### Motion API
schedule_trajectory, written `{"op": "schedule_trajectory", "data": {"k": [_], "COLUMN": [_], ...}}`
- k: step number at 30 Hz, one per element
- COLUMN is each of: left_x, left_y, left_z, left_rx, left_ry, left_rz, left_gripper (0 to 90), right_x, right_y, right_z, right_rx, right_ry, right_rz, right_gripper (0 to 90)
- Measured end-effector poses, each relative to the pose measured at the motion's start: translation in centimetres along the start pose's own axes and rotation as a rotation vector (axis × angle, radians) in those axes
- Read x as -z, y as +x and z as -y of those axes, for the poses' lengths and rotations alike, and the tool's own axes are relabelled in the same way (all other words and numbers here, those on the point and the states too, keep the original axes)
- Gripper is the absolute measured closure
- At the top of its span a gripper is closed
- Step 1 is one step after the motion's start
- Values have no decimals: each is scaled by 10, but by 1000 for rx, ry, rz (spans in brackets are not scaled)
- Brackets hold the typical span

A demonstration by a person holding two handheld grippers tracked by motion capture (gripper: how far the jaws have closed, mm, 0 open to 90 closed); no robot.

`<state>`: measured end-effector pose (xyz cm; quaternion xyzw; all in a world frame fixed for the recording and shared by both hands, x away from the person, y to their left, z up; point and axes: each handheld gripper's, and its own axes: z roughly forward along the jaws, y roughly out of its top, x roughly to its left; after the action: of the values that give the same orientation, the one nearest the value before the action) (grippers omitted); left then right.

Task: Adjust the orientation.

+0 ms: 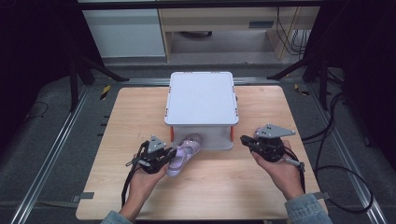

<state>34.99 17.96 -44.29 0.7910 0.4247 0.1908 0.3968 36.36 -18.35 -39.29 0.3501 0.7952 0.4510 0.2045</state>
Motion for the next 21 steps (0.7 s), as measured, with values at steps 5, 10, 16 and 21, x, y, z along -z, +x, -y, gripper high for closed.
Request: {"op": "schedule_trajectory", "data": {"k": [5,10,16,21], "left_x": [-10,-22,-34,-45], "left_y": [0,-2,-6,-3], "left_z": [-6,-9,-8,-7], "left_rx": [2,10,9,33], "left_ry": [-3,-8,-3,-4], "left_rz": [-28,-50,-67,-88], "left_gripper": [784,784,785,785], "right_x": [-2,-10,-33,-53], "right_y": [-1,-1,-3,-6], "right_z": [-25,-51,-68,-72], "right_rx": [15,22,13,4], "right_ry": [-21,-45,-19,16], "right_rz": [-3,-15,-32,-28], "right_gripper": [890,893,892,892]}}
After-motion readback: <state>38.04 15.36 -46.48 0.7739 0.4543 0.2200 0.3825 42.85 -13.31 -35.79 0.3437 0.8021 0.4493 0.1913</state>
